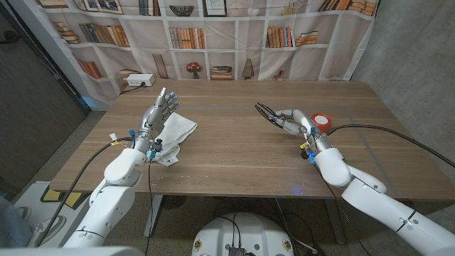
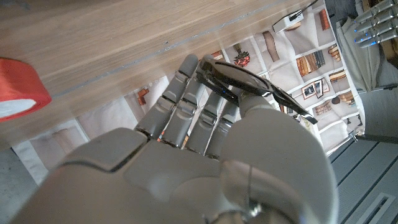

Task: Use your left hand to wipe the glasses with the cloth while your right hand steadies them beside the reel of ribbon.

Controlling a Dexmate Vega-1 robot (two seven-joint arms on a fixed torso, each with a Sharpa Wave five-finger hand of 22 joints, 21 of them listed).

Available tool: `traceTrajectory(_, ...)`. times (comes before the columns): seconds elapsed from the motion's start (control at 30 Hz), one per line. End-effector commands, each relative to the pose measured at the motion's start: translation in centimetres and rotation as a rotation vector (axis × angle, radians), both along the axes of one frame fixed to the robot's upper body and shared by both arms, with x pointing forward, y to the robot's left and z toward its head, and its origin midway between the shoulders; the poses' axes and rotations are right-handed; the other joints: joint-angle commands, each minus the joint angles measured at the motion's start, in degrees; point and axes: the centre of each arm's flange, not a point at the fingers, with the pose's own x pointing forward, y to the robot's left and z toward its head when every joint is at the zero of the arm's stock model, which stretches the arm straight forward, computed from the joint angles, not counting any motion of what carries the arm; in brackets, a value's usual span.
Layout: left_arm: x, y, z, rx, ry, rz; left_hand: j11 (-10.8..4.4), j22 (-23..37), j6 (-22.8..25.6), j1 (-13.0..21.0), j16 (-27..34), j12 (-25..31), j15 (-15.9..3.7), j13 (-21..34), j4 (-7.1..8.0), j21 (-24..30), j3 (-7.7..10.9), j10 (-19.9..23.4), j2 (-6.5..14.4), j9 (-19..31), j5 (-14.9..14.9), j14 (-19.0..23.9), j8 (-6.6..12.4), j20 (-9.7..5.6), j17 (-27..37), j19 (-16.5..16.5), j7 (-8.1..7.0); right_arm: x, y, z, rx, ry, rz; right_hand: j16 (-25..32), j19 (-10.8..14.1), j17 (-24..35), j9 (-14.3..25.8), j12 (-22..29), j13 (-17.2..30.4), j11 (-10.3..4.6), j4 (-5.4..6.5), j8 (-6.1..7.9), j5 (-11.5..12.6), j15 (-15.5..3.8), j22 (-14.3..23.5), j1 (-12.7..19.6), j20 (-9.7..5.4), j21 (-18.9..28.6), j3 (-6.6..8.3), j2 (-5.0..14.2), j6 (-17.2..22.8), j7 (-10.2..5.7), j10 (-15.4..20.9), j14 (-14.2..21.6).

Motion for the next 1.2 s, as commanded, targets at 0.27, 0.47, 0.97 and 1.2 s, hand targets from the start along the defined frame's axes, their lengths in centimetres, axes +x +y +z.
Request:
traceTrajectory(0.27,0.1,0.3,1.7,0.043,0.005,0.004,0.12,0.20,0.89,0.25,-0.02,0.01,-0.07,0.12,0.21,-0.13,-0.32,0.58,0.61,0.09,-0.12,0.87,-0.03,0.09,0.17,0.63,-0.03,-0.6,0.1,1.4,0.187,0.120,0.090,0.73,1.81,0.41,0.84,1.05,0.25,0.65,0.16,1.31,-0.03,-4.65,-0.05,2.89,-7.75,1.31,3.37,-1.40,2.90,0.60,3.04,3.22)
traceTrajectory(0.47,0.1,0.6,2.0,0.068,0.024,0.017,0.20,0.20,1.09,0.50,0.10,0.05,-0.21,0.12,0.15,-0.07,-0.23,0.82,0.89,0.09,-0.19,1.31,0.01,0.03,0.16,0.86,0.02,-0.4,-0.2,1.5,0.289,0.202,0.124,1.08,2.72,0.46,1.34,1.34,0.31,0.86,-0.61,1.76,-0.20,-4.49,-0.13,3.60,-7.66,1.98,3.43,-1.78,3.98,1.13,4.26,4.71)
traceTrajectory(0.97,-1.2,1.4,3.1,0.331,0.032,0.214,-1.99,0.07,1.42,14.74,-0.37,-0.32,-2.12,0.08,-7.97,-0.59,4.14,1.08,1.77,0.09,-1.55,1.70,0.08,-0.14,-0.20,0.29,-1.34,-0.1,-0.2,1.7,0.281,0.269,0.086,0.95,2.95,0.33,1.88,1.14,0.36,0.73,-0.48,1.54,-0.30,-4.38,-0.18,3.34,-7.68,2.40,3.23,-1.83,3.35,1.39,4.30,5.38)
traceTrajectory(1.2,-2.2,2.6,2.6,0.418,0.076,0.400,-2.76,0.12,1.53,16.75,-0.39,-0.33,-2.67,0.10,-9.24,-0.24,4.48,1.14,1.28,0.11,-1.83,1.86,0.07,-0.72,-0.21,1.16,-1.79,0.3,-0.2,1.6,0.284,0.292,0.077,0.80,2.86,0.29,2.09,0.99,0.37,0.77,-0.39,1.50,-0.30,-4.38,-0.19,3.24,-7.68,2.50,3.20,-1.74,3.22,1.38,4.11,5.40)
